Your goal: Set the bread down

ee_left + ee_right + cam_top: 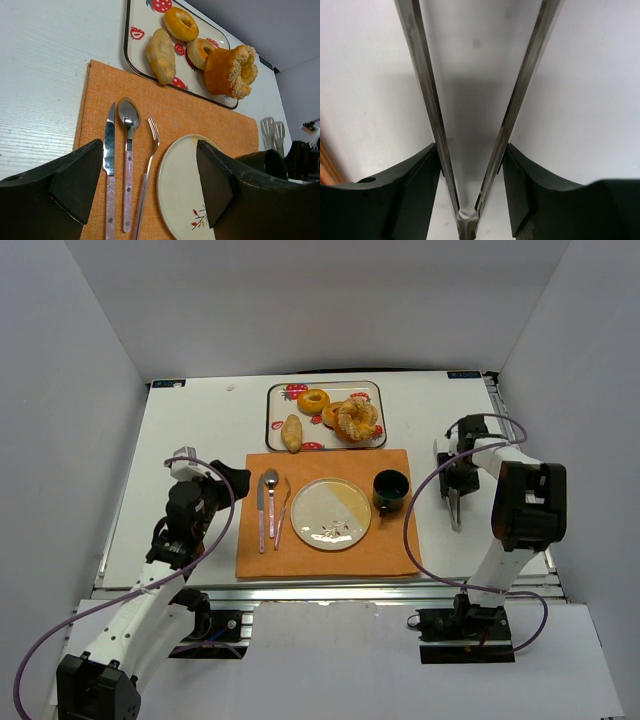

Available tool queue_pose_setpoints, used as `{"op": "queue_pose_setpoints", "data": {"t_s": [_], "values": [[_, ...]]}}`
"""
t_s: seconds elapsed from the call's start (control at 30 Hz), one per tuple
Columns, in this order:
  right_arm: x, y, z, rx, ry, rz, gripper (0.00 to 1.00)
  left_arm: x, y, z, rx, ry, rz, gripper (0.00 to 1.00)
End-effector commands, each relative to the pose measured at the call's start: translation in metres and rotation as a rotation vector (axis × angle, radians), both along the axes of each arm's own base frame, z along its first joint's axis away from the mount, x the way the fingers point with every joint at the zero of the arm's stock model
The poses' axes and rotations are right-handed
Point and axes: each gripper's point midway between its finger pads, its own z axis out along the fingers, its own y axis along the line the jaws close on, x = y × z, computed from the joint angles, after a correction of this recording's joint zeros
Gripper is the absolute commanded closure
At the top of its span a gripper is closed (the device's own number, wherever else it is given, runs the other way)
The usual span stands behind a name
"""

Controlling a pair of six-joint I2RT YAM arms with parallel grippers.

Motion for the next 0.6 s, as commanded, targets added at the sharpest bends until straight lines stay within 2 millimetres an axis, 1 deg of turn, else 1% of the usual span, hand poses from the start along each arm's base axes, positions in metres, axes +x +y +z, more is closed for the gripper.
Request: {"op": "queue_pose_setpoints", "data": {"t_s": [0.0,0.03,0.07,0.1,0.17,0.2,0.27,0.3,0.37,0.43,0.47,0.53,0.57], "values": [[0.037,-0.01,-0.002,-0.063,-0.095,0.121,0.43,0.001,0.0,0.004,-0.014,-0.02,0.007,0.16],[0.039,-0.01,-0.009,-0.062,-0.089,0.142,0.41,0.001,0.0,0.005,-0.015,-0.023,0.009,0.16],[0.043,-0.01,-0.011,-0.06,-0.099,0.151,0.4,0.001,0.0,0.006,-0.016,-0.023,0.009,0.16],[0.044,-0.007,-0.014,-0.051,-0.1,0.167,0.36,0.001,0.001,0.007,-0.016,-0.023,0.011,0.16],[0.045,-0.007,-0.019,-0.05,-0.103,0.195,0.33,0.0,0.001,0.008,-0.015,-0.026,0.013,0.16],[0.045,-0.005,-0.021,-0.043,-0.101,0.21,0.3,-0.001,0.002,0.008,-0.014,-0.025,0.015,0.16],[0.041,-0.005,-0.024,-0.031,-0.093,0.238,0.28,-0.002,0.003,0.008,-0.013,-0.024,0.018,0.16],[0.038,0.003,-0.023,0.016,-0.091,0.265,0.26,-0.002,0.003,0.007,-0.015,-0.023,0.018,0.16],[0.027,0.004,-0.028,0.038,-0.079,0.281,0.24,-0.003,0.003,0.007,-0.021,-0.024,0.021,0.16],[0.026,0.005,-0.029,0.038,-0.095,0.3,0.23,-0.003,0.002,0.007,-0.028,-0.029,0.021,0.16],[0.02,0.004,-0.034,0.041,-0.082,0.302,0.22,-0.003,0.002,0.008,-0.032,-0.031,0.021,0.16],[0.015,0.006,-0.04,0.056,-0.076,0.318,0.22,-0.002,0.001,0.009,-0.037,-0.034,0.019,0.16],[0.008,0.005,-0.045,0.061,-0.062,0.32,0.22,-0.001,0.001,0.009,-0.037,-0.032,0.017,0.16]]}}
